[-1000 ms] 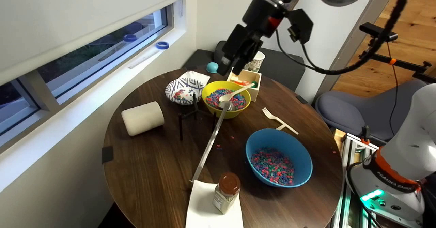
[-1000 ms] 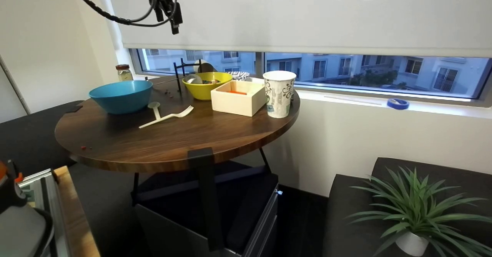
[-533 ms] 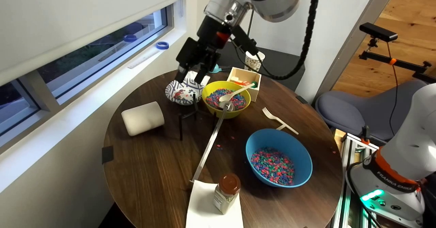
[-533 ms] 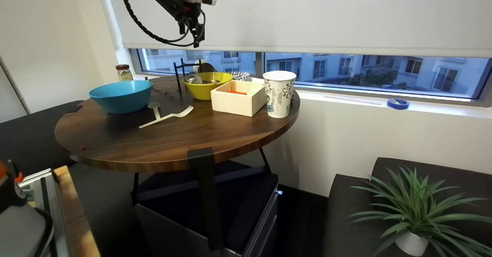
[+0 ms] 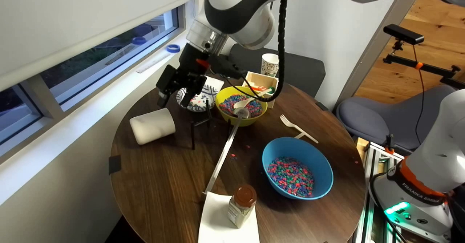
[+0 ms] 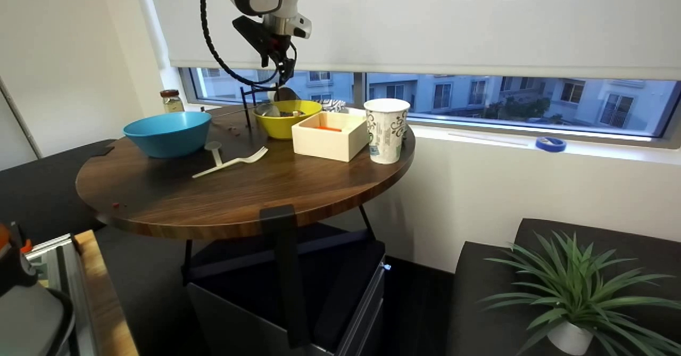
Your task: Put the cup upright
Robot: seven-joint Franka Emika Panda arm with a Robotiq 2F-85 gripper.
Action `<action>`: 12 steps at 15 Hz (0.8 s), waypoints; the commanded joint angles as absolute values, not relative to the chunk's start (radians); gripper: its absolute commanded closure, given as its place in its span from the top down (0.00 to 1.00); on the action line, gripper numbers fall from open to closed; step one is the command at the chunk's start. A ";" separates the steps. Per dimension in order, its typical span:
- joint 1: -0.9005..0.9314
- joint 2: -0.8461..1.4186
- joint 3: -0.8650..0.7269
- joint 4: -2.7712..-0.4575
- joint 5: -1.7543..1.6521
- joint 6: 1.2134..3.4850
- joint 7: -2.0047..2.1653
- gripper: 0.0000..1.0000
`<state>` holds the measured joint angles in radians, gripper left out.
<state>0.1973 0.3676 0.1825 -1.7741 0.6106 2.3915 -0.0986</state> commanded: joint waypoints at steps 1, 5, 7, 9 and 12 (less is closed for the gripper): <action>0.179 0.459 0.230 -1.697 0.625 2.436 -0.105 1.00; 0.170 0.509 0.253 -1.662 0.613 2.462 -0.118 1.00; 0.163 0.526 0.262 -1.650 0.614 2.465 -0.121 1.00; 0.157 0.535 0.268 -1.643 0.616 2.464 -0.122 0.94; 0.143 0.542 0.279 -1.636 0.626 2.460 -0.124 0.76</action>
<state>0.1660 0.5201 0.2524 -1.6538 0.6104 2.4494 -0.1058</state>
